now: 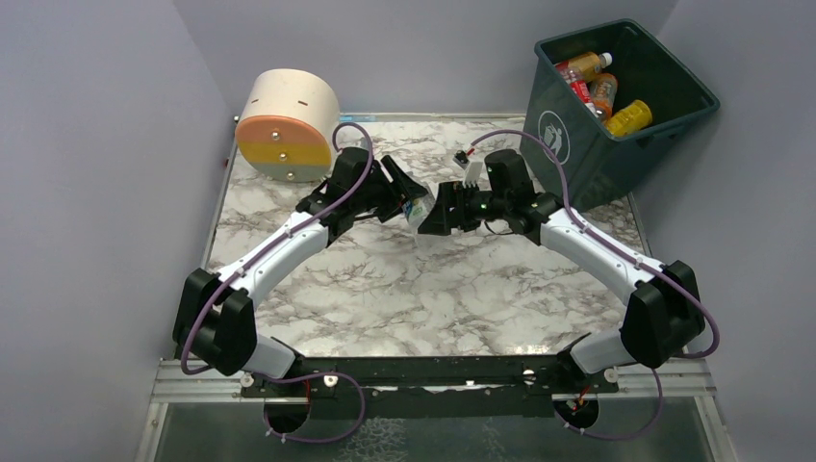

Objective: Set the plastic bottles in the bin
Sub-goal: Pick up the plastic bottle at the center of the board.

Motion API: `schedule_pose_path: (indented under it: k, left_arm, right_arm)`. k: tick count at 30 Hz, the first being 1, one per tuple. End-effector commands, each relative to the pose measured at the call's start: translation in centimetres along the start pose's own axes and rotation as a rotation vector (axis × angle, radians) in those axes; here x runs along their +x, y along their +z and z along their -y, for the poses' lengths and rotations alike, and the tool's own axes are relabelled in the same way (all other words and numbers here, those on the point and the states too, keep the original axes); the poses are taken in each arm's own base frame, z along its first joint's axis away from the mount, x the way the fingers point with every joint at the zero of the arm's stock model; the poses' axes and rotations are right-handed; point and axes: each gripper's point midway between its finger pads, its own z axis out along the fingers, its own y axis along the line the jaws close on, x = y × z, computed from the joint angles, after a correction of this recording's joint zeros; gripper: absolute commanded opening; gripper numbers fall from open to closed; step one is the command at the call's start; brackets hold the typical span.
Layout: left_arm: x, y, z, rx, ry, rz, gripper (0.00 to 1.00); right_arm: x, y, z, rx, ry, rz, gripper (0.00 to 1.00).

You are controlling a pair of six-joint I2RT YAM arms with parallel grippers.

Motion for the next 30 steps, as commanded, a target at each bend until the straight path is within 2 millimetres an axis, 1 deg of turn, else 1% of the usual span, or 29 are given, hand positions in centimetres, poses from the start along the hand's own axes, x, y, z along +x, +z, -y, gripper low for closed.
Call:
schedule_pose_path:
  k: [1,8,14,16,19,20,21,22,30]
  left_arm:
    - [-0.2,-1.5,3.3,0.142,0.016,0.014,0.55]
    - [-0.1,-2.1,3.9,0.182,0.023,0.016,0.56]
    - [-0.1,-2.2,3.7,0.183,0.044,0.024,0.62]
    - [-0.2,-2.3,3.7,0.187,0.052,0.034,0.66]
    - [-0.5,-2.6,3.8,0.189,0.076,0.053,0.74]
    - [-0.6,-2.7,3.7,0.186,0.083,0.061,0.81]
    - [-0.8,-3.0,3.8,0.188,0.095,0.073,0.96]
    - [-1.0,-3.2,3.9,0.191,0.109,0.086,0.99]
    - [-2.1,-5.1,4.4,0.193,0.203,0.168,0.99]
  right_arm:
    - [-1.2,-0.2,-0.9,-0.012,-0.029,0.044,0.87]
    - [-1.1,-0.2,-0.9,-0.013,-0.024,0.046,0.79]
    - [-1.3,-0.3,-0.9,-0.009,-0.024,0.057,0.69]
    - [-1.3,-0.4,-0.9,-0.007,-0.024,0.06,0.65]
    - [-1.5,-0.5,-0.9,-0.002,-0.027,0.068,0.63]
    - [-1.5,-0.6,-0.9,0.0,-0.028,0.071,0.63]
    - [-1.6,-0.6,-0.9,0.003,-0.028,0.073,0.63]
    - [-1.6,-0.7,-0.8,0.008,-0.027,0.075,0.63]
    - [-2.4,-1.0,-0.8,0.035,-0.03,0.103,0.63]
